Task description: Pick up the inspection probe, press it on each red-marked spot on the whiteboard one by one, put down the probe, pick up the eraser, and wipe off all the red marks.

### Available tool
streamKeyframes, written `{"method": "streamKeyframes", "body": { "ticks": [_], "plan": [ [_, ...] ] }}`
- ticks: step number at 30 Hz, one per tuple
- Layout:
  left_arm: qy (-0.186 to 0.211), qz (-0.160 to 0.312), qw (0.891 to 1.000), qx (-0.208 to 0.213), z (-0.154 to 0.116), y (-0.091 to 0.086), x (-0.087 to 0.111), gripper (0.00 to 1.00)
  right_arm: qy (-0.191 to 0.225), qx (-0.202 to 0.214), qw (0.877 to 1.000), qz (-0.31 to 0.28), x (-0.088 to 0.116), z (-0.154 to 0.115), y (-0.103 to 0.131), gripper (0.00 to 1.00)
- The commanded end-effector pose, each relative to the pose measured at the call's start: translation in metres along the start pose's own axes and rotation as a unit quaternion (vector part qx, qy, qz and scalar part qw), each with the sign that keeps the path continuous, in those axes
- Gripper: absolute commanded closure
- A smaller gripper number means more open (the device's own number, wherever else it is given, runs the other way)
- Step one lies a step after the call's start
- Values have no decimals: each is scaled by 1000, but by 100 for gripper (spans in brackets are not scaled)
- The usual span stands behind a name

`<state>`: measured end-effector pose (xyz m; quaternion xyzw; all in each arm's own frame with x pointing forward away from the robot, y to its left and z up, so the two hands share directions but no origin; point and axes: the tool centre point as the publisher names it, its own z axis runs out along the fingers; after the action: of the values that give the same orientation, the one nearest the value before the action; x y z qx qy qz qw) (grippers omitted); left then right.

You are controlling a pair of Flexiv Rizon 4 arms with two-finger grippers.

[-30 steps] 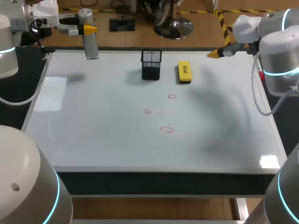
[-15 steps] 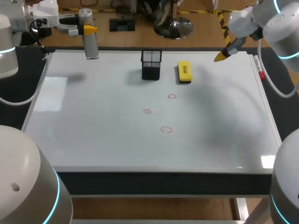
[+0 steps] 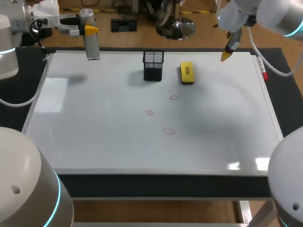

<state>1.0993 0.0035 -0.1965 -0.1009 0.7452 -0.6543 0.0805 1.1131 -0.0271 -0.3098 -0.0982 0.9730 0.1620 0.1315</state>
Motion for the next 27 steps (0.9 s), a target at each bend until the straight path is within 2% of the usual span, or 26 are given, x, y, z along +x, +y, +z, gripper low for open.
{"method": "streamKeyframes", "body": {
  "ticks": [1, 2, 23, 27],
  "plan": [
    [1, 0, 1000, 0, 0, -1, 0, 100, 201, 185, 950, -151, -9, -3, 6, 0],
    [1, 0, 1000, 0, 0, -1, 0, 100, 179, 181, 959, -127, -12, -6, 5, 0],
    [1, 0, 1000, 0, 0, -1, 0, 100, 179, 181, 959, -127, -12, -6, 5, 0],
    [1, 0, 1000, 0, 0, -1, 0, 100, 182, 176, 944, -213, -6, 5, 7, 0]
  ]
}}
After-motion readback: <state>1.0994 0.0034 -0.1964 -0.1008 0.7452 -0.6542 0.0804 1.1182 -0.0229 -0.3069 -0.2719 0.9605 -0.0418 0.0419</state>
